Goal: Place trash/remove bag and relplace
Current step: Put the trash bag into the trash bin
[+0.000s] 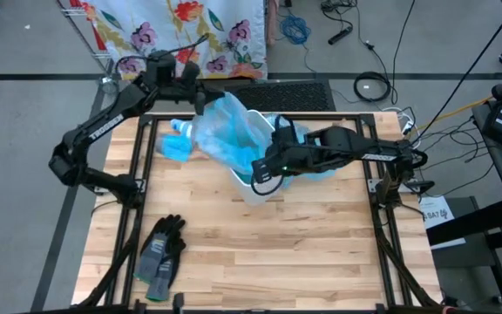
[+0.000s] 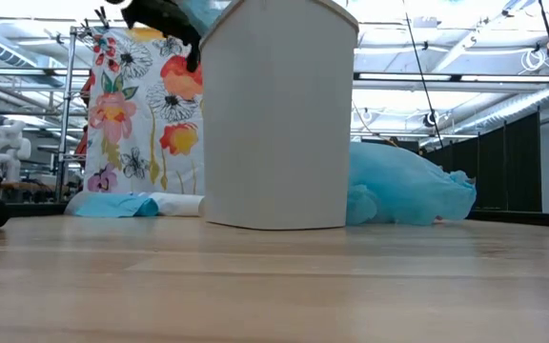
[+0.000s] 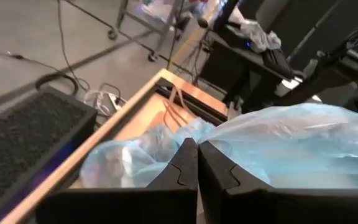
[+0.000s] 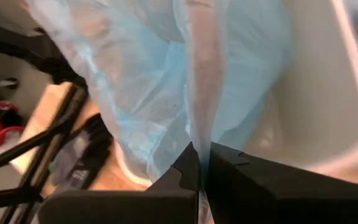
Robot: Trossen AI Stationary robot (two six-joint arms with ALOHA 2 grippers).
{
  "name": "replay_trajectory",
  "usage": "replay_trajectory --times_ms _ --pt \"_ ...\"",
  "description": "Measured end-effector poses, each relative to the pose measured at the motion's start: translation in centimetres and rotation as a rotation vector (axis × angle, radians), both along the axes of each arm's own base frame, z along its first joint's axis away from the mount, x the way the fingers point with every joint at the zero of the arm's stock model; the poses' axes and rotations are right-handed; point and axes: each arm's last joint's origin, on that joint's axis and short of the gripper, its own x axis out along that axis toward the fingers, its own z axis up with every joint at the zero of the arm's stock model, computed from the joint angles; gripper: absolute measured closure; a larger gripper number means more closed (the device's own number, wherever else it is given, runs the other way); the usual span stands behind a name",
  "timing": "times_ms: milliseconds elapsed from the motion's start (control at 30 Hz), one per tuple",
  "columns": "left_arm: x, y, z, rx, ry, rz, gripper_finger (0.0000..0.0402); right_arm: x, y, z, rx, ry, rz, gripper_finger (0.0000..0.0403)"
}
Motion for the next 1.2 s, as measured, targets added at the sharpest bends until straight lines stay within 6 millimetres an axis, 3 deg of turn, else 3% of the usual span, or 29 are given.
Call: replay_trajectory --times_ms 333,533,900,1200 --pt "2.2 2.1 -2.1 -0.066 0.028 -0.073 0.04 -1.3 1.4 -0.6 -0.021 0.083 -0.091 0.0403" --pt "2.4 2.2 -1.6 -0.025 -0.016 -0.084 0.0358 -1.3 1.3 -0.5 -0.086 0.088 -0.072 0.04" --pt "2.4 2.1 -1.6 -0.027 -0.025 -0.108 0.0232 -1.8 1.2 0.0 -0.106 0.095 -0.027 0.0297" --pt "0.0 2.9 -0.4 0.01 -0.049 -0.038 0.0217 -5.1 0.2 2.8 -0.12 0.013 -0.014 0.0257"
